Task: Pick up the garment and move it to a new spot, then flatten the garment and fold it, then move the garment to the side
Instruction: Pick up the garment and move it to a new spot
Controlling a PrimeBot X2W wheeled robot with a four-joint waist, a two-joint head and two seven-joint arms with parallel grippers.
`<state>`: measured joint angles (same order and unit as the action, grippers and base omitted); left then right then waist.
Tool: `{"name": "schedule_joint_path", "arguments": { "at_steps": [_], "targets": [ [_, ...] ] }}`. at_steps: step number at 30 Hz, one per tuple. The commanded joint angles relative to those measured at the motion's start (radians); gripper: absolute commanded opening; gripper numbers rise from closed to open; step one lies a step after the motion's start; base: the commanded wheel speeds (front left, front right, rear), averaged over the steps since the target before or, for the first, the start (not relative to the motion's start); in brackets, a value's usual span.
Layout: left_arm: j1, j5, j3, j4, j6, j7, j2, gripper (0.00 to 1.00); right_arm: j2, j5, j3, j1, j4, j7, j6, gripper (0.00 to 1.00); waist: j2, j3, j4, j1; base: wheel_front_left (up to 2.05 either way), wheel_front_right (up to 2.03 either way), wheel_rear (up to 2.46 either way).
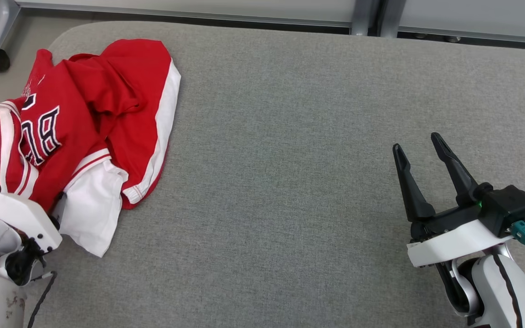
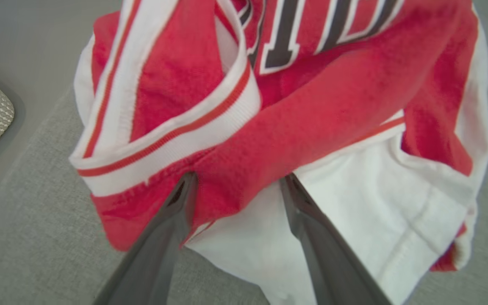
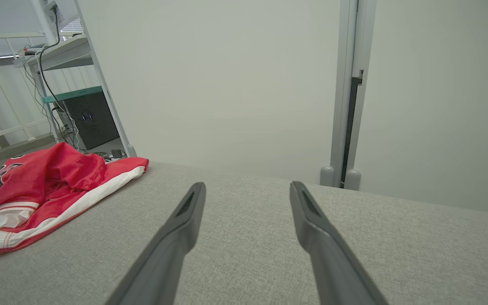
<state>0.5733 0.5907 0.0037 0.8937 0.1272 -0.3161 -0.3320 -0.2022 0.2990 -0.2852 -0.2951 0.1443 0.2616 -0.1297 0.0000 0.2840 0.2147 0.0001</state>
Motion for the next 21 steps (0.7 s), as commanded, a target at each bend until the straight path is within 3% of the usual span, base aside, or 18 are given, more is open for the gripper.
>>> {"name": "schedule_joint_path", "arguments": {
  "at_steps": [1, 4, 5, 6, 8, 15, 21],
  "targets": [
    [-0.015, 0.012, -0.010, 0.021, 0.003, 0.004, -0.009, 1.00, -0.007, 0.001, 0.002, -0.008, -0.002, 0.005, -0.002, 1.00, 0.0000, 0.003, -0.005, -0.0001, 0.00, 0.00, 0.00],
    [-0.008, 0.027, -0.035, 0.044, 0.003, 0.018, -0.016, 1.00, -0.009, 0.001, 0.006, -0.008, -0.003, 0.005, -0.002, 1.00, 0.0000, 0.006, -0.006, -0.0001, 0.00, 0.00, 0.00],
    [-0.003, 0.032, -0.042, 0.051, 0.003, 0.025, -0.016, 0.93, -0.009, -0.001, 0.007, -0.009, -0.003, 0.005, -0.002, 1.00, 0.0000, 0.008, -0.004, -0.0001, 0.00, 0.00, 0.00],
    [0.002, 0.039, -0.051, 0.054, 0.003, 0.028, -0.014, 0.73, -0.010, -0.002, 0.008, -0.010, -0.002, 0.005, -0.002, 1.00, 0.0000, 0.010, -0.003, -0.0001, 0.00, 0.00, 0.00],
    [0.011, 0.051, -0.072, 0.053, 0.003, 0.043, -0.015, 0.02, -0.010, -0.004, 0.007, -0.013, 0.000, 0.005, -0.002, 1.00, 0.0000, 0.013, 0.001, -0.0001, 0.00, 0.00, 0.00],
    [0.024, 0.078, -0.144, 0.037, 0.003, 0.116, -0.045, 0.00, -0.003, -0.005, 0.004, -0.008, 0.012, 0.005, -0.002, 1.00, 0.0000, -0.004, 0.011, -0.0001, 0.00, 0.00, 0.00],
    [0.027, 0.073, -0.209, -0.007, 0.003, 0.166, -0.103, 0.00, 0.025, 0.006, 0.009, 0.017, 0.023, 0.005, -0.002, 1.00, 0.0000, -0.073, 0.009, -0.0001, 0.00, 0.00, 0.00]
  ]
}}
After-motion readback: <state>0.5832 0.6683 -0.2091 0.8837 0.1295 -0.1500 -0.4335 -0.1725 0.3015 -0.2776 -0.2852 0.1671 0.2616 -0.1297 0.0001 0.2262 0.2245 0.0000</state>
